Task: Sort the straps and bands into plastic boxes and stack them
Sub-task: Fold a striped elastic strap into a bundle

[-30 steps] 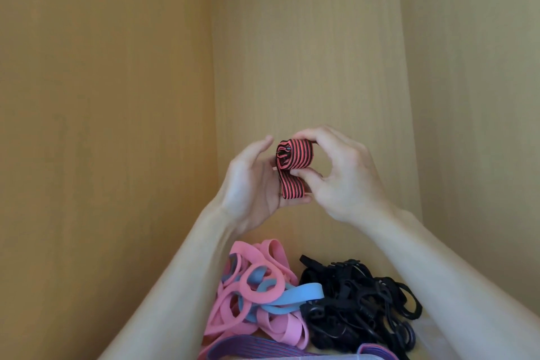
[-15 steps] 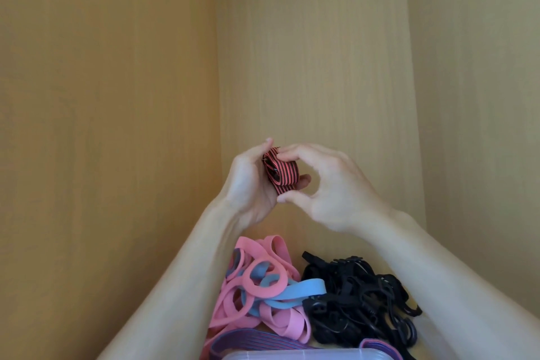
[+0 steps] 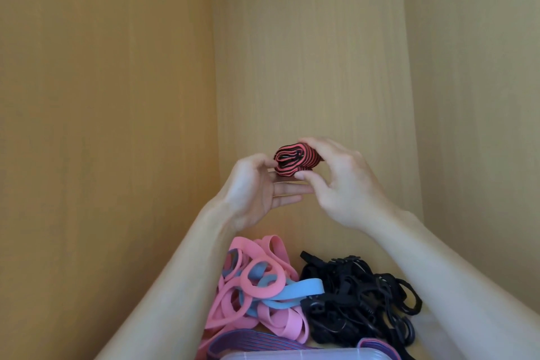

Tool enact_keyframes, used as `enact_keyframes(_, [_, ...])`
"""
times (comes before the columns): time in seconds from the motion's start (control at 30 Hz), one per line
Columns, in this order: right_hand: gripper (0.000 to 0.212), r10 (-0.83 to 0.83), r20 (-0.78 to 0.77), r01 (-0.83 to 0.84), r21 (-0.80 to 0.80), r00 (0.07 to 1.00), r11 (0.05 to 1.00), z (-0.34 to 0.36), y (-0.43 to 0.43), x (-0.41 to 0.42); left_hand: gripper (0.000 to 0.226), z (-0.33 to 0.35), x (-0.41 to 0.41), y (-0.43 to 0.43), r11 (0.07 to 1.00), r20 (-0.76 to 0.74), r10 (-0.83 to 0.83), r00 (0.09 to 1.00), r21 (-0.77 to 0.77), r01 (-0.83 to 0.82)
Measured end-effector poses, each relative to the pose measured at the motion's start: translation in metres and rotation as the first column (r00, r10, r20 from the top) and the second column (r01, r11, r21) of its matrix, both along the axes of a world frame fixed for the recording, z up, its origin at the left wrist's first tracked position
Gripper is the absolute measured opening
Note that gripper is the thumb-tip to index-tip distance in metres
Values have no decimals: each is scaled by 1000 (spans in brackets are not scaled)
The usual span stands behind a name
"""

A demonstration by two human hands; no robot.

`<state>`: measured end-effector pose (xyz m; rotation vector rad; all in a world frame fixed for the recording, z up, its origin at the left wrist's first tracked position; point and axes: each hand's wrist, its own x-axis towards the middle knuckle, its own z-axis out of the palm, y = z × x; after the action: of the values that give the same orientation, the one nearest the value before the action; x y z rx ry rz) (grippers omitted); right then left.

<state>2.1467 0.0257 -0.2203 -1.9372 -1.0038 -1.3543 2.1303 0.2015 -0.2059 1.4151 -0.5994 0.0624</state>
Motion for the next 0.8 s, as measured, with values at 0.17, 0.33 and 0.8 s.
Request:
enact_keyframes(0.17, [28,301,-236,-230,287,924,930,9,-6,3,61,-5,2,-7,945,285,229,931,165,-283])
enact_keyframes(0.33, [22,548,-362,-394,418,754,819,16,-22,2,48,-2,2,-10,919,410,358,839,7,-395])
enact_keyframes(0.8, [18,606,-502,-350,515,618,783,7,-23,9,54,0,-4,-11,712,704,459,542,74,-699])
